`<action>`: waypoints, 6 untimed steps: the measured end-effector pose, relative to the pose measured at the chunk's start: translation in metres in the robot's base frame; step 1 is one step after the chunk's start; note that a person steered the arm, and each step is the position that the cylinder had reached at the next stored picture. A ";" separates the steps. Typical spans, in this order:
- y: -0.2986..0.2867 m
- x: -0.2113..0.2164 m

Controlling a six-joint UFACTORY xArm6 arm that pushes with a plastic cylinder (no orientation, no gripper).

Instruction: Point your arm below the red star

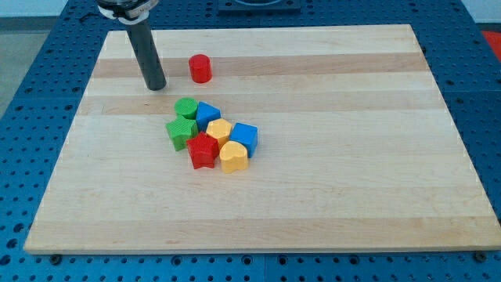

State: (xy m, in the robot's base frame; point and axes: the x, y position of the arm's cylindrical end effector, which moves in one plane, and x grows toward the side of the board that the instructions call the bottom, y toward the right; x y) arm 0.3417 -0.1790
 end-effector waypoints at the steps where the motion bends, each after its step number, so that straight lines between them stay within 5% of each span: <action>1: 0.000 0.000; 2: 0.000 0.005; 4: -0.029 0.137; 6: 0.005 0.210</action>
State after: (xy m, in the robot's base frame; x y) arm 0.5515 -0.1736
